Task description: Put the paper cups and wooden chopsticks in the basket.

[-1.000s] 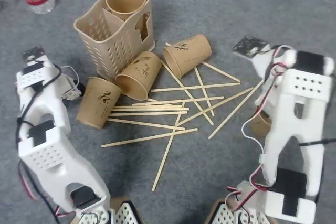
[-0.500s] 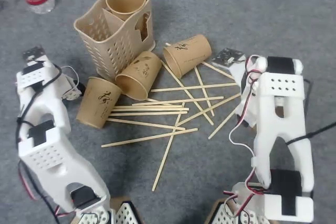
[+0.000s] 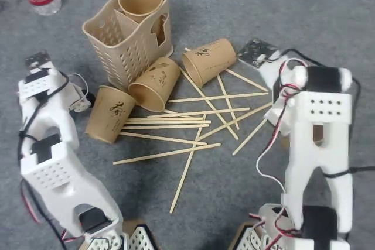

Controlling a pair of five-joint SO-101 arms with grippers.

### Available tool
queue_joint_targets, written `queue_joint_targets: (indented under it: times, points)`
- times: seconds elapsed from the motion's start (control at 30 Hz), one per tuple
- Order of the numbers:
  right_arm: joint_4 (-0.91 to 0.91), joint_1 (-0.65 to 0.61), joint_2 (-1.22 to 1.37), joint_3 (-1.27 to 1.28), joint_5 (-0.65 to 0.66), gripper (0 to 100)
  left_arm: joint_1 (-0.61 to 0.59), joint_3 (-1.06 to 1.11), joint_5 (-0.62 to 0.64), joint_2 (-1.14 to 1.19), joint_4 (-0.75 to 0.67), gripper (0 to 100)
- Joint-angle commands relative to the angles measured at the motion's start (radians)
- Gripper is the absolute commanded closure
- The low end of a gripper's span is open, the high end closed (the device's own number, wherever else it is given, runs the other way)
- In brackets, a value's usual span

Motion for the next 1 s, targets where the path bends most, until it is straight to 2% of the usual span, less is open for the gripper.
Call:
queue_joint_targets:
  times: [0.0, 0.2, 0.53, 0.6, 0.67, 0.7, 0.77, 0.8, 0.97]
  points:
    - [0.025, 0.053, 0.013, -0.021, -0.005, 79.1, 0.011, 0.002, 0.009, -0.046, -0.017, 69]
    - [-0.076, 0.116, 0.130, 0.060, -0.005, 79.0, 0.009, 0.002, 0.009, -0.046, -0.017, 69]
    - [-0.231, 0.090, 0.176, 0.193, -0.005, 79.5, 0.009, 0.002, 0.009, -0.046, -0.017, 69]
    - [-0.278, 0.091, 0.176, 0.235, 0.008, 84.5, 0.009, 0.002, 0.009, -0.046, -0.017, 69]
    - [-0.337, 0.091, 0.176, 0.284, 0.074, 97.1, 0.009, 0.002, 0.009, -0.046, -0.017, 69]
    - [-0.364, 0.093, 0.176, 0.304, 0.109, 99.8, 0.009, 0.002, 0.009, -0.046, -0.017, 69]
    - [-0.392, 0.108, 0.168, 0.330, 0.143, 96.5, 0.009, 0.002, 0.009, -0.046, -0.017, 69]
    - [-0.395, 0.113, 0.162, 0.322, 0.140, 98.7, 0.009, 0.002, 0.009, -0.046, -0.017, 69]
    - [-0.271, 0.108, 0.051, 0.101, 0.084, 99.1, 0.011, 0.001, 0.009, -0.046, -0.017, 69]
